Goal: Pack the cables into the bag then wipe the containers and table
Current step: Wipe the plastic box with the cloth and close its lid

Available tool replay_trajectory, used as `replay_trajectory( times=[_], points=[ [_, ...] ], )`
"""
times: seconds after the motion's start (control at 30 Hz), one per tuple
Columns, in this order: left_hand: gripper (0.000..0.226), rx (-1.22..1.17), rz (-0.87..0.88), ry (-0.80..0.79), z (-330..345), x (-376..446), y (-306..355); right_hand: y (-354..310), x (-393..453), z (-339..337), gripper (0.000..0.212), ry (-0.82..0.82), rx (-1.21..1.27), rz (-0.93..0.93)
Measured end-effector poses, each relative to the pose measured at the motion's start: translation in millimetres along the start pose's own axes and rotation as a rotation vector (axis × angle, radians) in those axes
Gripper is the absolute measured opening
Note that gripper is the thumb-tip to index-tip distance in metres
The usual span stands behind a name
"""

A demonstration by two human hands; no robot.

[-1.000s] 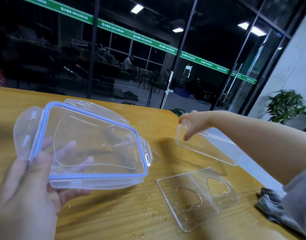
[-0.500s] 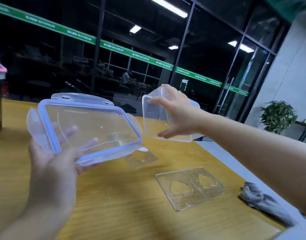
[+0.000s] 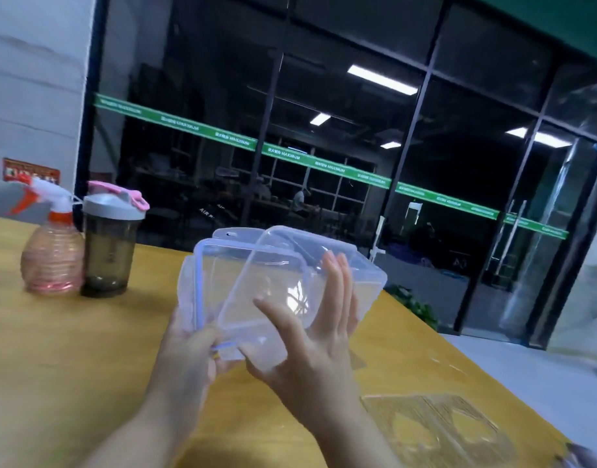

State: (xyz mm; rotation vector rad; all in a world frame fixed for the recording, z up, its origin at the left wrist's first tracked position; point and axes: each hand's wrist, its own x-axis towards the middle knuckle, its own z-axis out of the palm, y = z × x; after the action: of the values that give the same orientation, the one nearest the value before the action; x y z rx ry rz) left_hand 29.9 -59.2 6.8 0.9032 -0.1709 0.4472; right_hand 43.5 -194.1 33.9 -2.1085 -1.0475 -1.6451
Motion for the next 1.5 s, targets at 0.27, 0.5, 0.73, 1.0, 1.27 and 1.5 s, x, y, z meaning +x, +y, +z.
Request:
replay_trajectory(
  times=[0.27,0.5,0.73,1.0,1.27,1.5],
  points=[
    [0.037,0.205,0.142,-0.083,3.5,-3.6,6.2,11.6,-15.4,3.6,0.061,0.034,0.001,0.049],
    [0.04,0.264,0.276,-0.128,12.8,-13.5,19.1,4.1,-15.1,7.1,0.055,0.13,0.059,0.039],
    [0.032,0.221,0.204,-0.236,7.5,-7.9,13.0,11.6,-19.3,11.7,0.061,0.127,0.088,0.05],
    [0.036,0.243,-0.008,-0.205,3.6,-2.5,4.6,13.7,-23.1,15.2,0.06,0.045,0.104,0.079],
    [0.036,0.153,-0.091,-0.281,5.2,-2.2,5.9,13.1,-20.4,14.4,0.074,0.043,0.102,0.06],
    [0.042,0.106,-0.121,-0.307,0.0,-1.5,10.8,1.0,-18.0,13.4,0.081,0.087,0.08,0.018]
  ],
)
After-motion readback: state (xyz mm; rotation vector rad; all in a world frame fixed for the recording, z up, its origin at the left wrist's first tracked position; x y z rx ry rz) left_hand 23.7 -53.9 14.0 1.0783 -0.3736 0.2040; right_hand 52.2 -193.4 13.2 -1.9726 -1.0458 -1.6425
